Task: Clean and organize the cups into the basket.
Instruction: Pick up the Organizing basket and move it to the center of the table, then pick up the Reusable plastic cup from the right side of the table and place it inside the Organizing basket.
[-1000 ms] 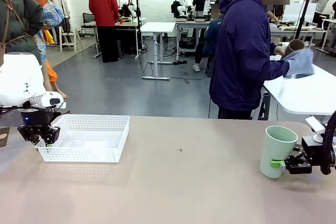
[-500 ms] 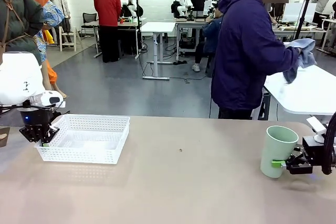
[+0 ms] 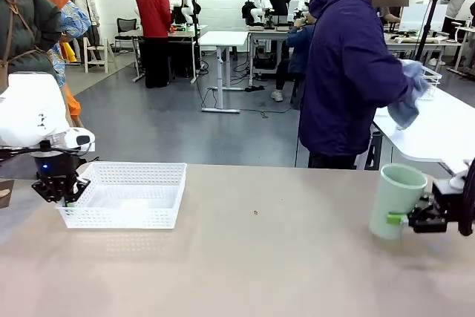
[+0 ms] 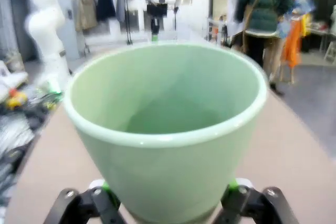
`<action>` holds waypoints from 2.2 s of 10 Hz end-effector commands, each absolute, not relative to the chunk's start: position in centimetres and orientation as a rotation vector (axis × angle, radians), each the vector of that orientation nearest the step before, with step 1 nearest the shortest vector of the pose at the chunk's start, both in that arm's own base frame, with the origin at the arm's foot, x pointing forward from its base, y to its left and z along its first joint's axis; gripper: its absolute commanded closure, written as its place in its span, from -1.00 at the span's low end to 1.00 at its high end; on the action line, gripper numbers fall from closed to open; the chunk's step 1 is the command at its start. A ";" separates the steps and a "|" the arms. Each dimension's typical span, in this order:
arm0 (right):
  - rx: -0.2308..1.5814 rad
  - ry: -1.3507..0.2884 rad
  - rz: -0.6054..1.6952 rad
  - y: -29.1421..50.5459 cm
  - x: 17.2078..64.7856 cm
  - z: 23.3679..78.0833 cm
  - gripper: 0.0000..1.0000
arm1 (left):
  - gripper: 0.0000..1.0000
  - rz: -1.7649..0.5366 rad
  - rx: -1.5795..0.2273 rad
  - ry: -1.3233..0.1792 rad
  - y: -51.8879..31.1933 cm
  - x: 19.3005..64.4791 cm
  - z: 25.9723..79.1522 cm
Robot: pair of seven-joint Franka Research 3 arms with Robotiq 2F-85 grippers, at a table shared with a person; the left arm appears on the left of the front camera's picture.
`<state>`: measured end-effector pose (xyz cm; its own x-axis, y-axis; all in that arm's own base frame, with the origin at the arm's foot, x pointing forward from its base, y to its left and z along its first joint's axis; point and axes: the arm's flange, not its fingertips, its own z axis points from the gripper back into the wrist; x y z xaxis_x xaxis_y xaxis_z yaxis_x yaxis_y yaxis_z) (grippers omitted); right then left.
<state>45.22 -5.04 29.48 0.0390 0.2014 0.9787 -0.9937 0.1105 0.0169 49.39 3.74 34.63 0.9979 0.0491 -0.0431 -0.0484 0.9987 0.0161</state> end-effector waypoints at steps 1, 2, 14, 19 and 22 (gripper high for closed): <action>0.961 -1.145 1.177 -5.2 43.0 37.3 0.52 | 1.00 0.075 0.059 0.037 -0.8 47.1 35.9; 0.927 -1.151 1.176 -5.1 42.8 40.4 0.52 | 1.00 0.086 0.076 0.032 -3.0 46.7 36.1; 0.923 -1.163 1.198 -5.4 43.3 41.9 0.52 | 1.00 -0.035 0.132 0.015 -25.8 44.0 35.3; 0.917 -1.151 1.189 -5.4 43.4 41.5 -0.67 | 1.00 -0.064 0.103 0.004 -25.4 43.6 35.7; 0.671 -0.856 1.446 8.0 44.4 48.8 -0.67 | 1.00 -0.064 0.103 0.004 -25.4 43.6 35.7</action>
